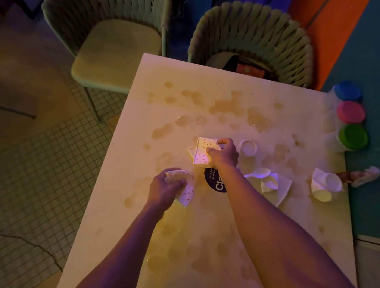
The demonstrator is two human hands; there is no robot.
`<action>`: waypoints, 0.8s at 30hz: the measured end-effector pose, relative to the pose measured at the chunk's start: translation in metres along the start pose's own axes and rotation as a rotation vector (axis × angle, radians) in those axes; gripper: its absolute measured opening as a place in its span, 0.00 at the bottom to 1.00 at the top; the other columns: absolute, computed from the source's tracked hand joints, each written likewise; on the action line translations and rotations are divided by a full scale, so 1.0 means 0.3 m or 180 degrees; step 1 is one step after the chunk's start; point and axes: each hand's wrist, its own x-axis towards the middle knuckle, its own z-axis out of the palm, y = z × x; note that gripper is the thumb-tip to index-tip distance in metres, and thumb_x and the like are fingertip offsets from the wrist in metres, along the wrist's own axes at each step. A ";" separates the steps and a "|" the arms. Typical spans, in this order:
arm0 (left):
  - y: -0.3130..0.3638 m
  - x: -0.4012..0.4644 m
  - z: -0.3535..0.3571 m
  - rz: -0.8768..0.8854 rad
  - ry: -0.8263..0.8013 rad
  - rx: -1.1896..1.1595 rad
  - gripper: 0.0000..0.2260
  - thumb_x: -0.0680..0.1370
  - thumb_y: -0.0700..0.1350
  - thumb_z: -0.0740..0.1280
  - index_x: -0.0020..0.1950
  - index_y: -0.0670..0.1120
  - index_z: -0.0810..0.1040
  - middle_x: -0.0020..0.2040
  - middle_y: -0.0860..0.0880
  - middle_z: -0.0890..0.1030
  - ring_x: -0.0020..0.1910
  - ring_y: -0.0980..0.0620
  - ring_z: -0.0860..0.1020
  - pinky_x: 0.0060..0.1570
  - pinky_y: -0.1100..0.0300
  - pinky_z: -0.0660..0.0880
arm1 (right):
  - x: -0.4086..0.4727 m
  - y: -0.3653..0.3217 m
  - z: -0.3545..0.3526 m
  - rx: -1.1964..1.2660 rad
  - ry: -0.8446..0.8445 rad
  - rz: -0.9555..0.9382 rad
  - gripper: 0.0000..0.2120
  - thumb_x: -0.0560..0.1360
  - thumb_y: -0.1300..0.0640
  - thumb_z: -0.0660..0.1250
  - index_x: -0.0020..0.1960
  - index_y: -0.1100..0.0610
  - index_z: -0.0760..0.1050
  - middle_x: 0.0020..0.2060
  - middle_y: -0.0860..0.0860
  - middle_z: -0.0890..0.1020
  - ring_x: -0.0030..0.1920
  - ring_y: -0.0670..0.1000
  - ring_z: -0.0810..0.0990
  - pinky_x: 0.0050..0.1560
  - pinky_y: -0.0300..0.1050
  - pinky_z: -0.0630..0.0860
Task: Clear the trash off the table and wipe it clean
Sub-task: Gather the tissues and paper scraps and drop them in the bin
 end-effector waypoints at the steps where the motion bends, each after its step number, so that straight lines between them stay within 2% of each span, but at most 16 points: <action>1: -0.002 -0.002 0.003 0.0040 0.0004 0.0034 0.14 0.71 0.38 0.75 0.53 0.54 0.83 0.46 0.51 0.86 0.46 0.50 0.84 0.45 0.52 0.83 | -0.007 0.010 -0.006 0.0076 -0.0016 0.0064 0.19 0.70 0.53 0.75 0.56 0.47 0.72 0.56 0.49 0.81 0.56 0.55 0.80 0.56 0.50 0.77; 5: 0.000 -0.021 0.016 0.0171 -0.0010 0.0172 0.14 0.71 0.40 0.75 0.53 0.55 0.83 0.46 0.53 0.85 0.46 0.51 0.84 0.48 0.48 0.83 | -0.024 0.071 -0.027 0.0615 -0.0181 0.0423 0.24 0.67 0.56 0.78 0.60 0.52 0.75 0.56 0.50 0.80 0.56 0.54 0.80 0.55 0.57 0.81; 8: 0.011 -0.046 0.037 0.0248 -0.0054 0.0326 0.14 0.71 0.40 0.75 0.53 0.55 0.83 0.46 0.54 0.85 0.46 0.52 0.84 0.49 0.48 0.83 | -0.031 0.141 -0.053 0.0829 -0.0170 0.0466 0.19 0.64 0.57 0.78 0.55 0.53 0.82 0.51 0.53 0.85 0.51 0.55 0.84 0.51 0.59 0.82; 11: 0.013 -0.073 0.062 0.0375 -0.0158 0.0519 0.14 0.70 0.41 0.74 0.53 0.54 0.83 0.45 0.54 0.85 0.45 0.53 0.83 0.48 0.49 0.83 | -0.075 0.189 -0.111 0.0916 -0.0037 0.0394 0.17 0.65 0.57 0.76 0.53 0.54 0.83 0.47 0.53 0.85 0.49 0.55 0.84 0.50 0.59 0.82; 14: 0.014 -0.113 0.102 0.0586 -0.0237 0.0808 0.15 0.68 0.43 0.72 0.53 0.55 0.83 0.45 0.56 0.85 0.45 0.53 0.83 0.46 0.52 0.82 | -0.137 0.240 -0.196 0.1038 0.0141 0.0278 0.15 0.68 0.60 0.75 0.54 0.55 0.82 0.46 0.51 0.84 0.48 0.54 0.83 0.51 0.55 0.82; 17: 0.014 -0.156 0.155 0.0741 -0.0312 0.0983 0.15 0.71 0.41 0.73 0.54 0.55 0.82 0.44 0.56 0.84 0.44 0.53 0.83 0.45 0.56 0.81 | -0.194 0.321 -0.276 0.1039 0.0298 0.0211 0.14 0.69 0.60 0.74 0.54 0.56 0.82 0.47 0.53 0.85 0.49 0.55 0.83 0.51 0.54 0.82; 20: 0.013 -0.200 0.217 0.0887 -0.0414 0.1197 0.14 0.71 0.41 0.73 0.53 0.57 0.81 0.44 0.55 0.84 0.43 0.54 0.82 0.45 0.56 0.80 | -0.254 0.417 -0.353 0.0993 0.0462 0.0216 0.12 0.70 0.60 0.73 0.54 0.56 0.82 0.46 0.53 0.84 0.47 0.53 0.81 0.45 0.42 0.75; 24: 0.004 -0.289 0.314 0.1065 -0.0682 0.1389 0.14 0.71 0.41 0.72 0.55 0.54 0.82 0.44 0.52 0.84 0.44 0.51 0.81 0.44 0.60 0.73 | -0.348 0.559 -0.452 0.1005 0.0675 0.0319 0.13 0.70 0.58 0.73 0.54 0.56 0.82 0.47 0.52 0.85 0.49 0.54 0.82 0.44 0.40 0.72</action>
